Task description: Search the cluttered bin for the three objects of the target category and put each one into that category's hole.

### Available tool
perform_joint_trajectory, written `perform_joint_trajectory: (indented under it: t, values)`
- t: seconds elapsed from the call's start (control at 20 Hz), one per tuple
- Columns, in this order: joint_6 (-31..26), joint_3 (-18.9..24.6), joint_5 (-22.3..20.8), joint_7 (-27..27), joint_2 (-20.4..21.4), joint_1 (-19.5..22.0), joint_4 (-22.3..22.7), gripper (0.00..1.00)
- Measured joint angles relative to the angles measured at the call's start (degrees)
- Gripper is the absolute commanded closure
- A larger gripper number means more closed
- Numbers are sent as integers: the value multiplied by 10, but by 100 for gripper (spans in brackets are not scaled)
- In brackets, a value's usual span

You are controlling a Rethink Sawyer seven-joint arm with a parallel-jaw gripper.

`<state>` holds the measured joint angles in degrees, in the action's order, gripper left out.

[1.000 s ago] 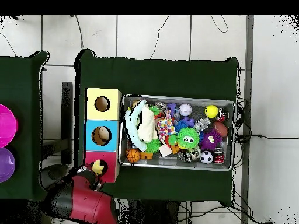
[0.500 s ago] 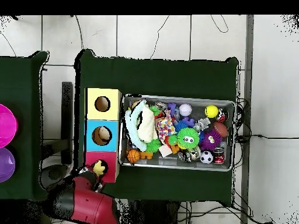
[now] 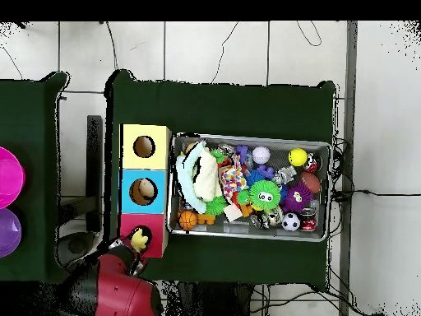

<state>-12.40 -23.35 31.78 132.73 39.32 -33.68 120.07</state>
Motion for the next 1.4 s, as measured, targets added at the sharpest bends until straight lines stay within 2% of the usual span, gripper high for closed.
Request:
perform_joint_trajectory:
  t: [0.35,0.55,0.85,1.4]
  values:
    - [5,-27,0,0,-15,-26,0,0]
    - [28,-30,0,0,-23,-28,0,0]
    - [80,-22,0,0,-28,-17,0,0]
    - [96,11,0,0,-9,18,16,0]
